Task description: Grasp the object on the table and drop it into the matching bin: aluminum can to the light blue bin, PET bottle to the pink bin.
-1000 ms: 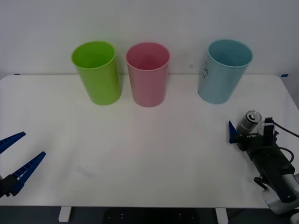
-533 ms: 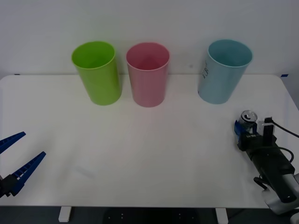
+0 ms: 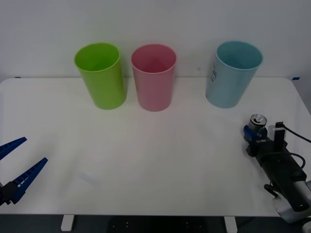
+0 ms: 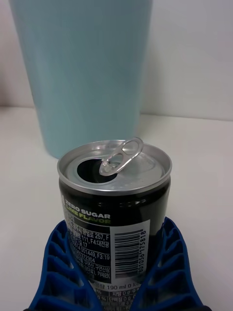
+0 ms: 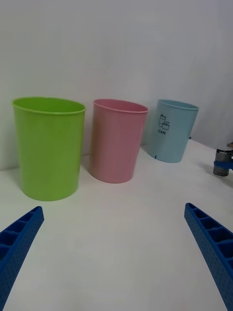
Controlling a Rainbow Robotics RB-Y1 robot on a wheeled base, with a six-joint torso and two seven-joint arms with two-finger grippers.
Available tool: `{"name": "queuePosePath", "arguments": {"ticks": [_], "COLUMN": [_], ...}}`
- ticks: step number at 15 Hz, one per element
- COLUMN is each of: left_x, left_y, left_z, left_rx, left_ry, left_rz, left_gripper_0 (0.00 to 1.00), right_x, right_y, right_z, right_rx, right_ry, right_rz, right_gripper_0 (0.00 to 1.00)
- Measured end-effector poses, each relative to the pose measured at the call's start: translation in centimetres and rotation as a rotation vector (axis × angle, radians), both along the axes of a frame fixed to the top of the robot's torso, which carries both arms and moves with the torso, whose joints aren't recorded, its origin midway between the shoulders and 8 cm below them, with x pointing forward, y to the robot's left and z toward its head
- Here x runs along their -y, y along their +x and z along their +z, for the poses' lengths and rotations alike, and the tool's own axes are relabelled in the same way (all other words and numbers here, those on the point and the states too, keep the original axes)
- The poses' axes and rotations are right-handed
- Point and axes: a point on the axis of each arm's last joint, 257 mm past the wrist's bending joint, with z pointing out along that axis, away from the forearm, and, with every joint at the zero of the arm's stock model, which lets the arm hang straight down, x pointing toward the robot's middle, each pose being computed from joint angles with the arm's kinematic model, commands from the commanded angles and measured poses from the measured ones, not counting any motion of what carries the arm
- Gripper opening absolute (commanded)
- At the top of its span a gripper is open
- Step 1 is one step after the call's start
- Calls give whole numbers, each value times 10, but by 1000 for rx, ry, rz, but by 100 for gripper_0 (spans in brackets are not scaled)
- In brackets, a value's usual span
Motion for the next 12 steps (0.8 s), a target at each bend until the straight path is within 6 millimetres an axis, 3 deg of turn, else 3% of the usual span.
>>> {"name": "queuePosePath", "arguments": {"ticks": [5, 12], "left_x": [0, 0], "left_y": [0, 0], "left_z": [0, 0], "left_rx": [0, 0], "left_ry": [0, 0], "left_rz": [0, 0], "left_gripper_0": [100, 100], "right_x": [-8, -30], "right_y": [-4, -8], "right_z": [21, 83], "right_rx": [37, 123], "right_ry": [32, 128], "right_rz": [28, 116], "right_gripper_0": [0, 0]}}
